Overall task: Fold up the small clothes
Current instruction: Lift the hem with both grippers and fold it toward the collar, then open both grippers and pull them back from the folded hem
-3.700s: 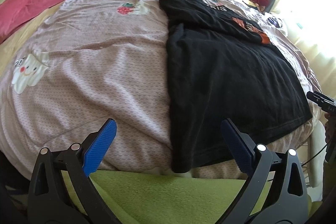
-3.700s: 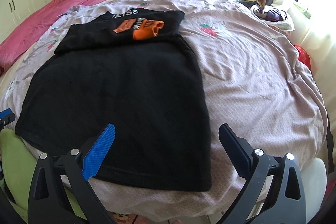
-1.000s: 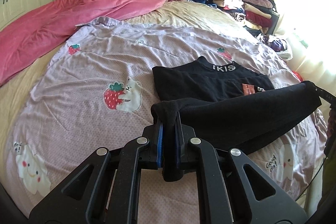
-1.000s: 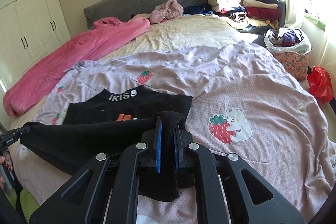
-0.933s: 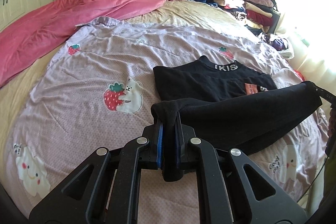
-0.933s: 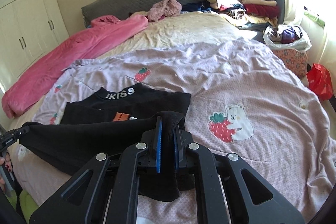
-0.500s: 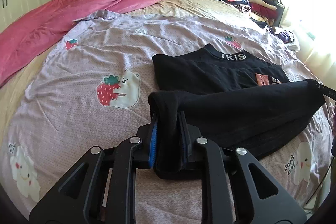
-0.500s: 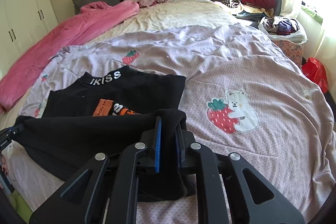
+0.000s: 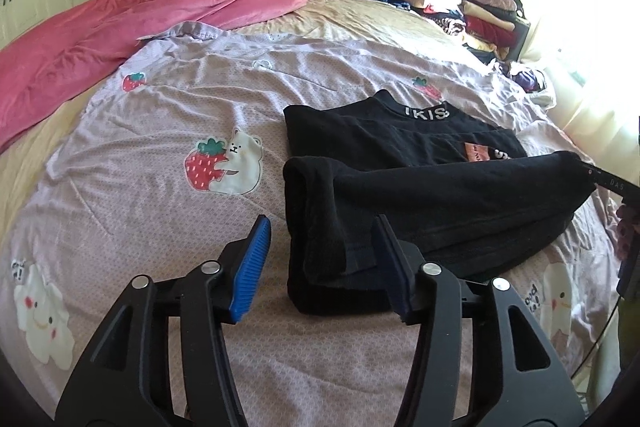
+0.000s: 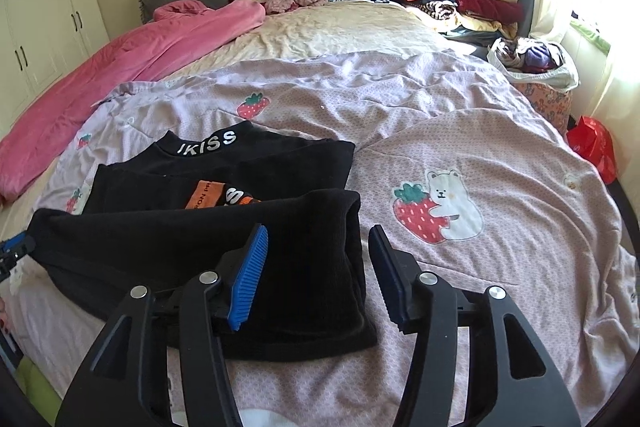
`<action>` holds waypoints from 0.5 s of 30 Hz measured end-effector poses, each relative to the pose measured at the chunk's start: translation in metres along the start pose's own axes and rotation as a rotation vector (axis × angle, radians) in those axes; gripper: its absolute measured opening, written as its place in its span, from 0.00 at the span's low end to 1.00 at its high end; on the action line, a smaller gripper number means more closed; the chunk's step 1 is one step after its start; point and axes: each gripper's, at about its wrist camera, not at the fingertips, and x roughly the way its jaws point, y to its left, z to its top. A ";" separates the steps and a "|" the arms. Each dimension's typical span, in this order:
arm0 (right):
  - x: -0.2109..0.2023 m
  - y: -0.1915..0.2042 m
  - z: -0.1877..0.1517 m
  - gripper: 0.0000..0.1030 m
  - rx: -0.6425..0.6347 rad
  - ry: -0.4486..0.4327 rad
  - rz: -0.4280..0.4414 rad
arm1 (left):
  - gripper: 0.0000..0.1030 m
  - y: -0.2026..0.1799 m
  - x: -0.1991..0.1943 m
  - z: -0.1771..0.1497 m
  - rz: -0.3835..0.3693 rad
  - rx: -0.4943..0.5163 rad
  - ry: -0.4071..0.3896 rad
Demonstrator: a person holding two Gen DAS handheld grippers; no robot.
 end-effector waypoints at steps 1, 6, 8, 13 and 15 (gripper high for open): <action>-0.003 0.000 -0.001 0.51 -0.001 -0.004 -0.001 | 0.45 0.002 -0.003 0.000 -0.002 -0.007 -0.005; -0.018 -0.001 -0.007 0.51 0.005 -0.019 -0.003 | 0.52 0.005 -0.020 -0.001 -0.011 -0.025 -0.037; -0.024 0.000 -0.011 0.51 -0.004 -0.020 -0.010 | 0.54 0.005 -0.027 -0.001 -0.017 -0.024 -0.052; -0.035 0.000 -0.019 0.61 -0.002 -0.028 -0.023 | 0.62 0.007 -0.045 -0.007 -0.029 -0.025 -0.079; -0.040 0.000 -0.023 0.65 0.002 -0.047 -0.049 | 0.65 0.009 -0.050 -0.009 -0.037 -0.032 -0.085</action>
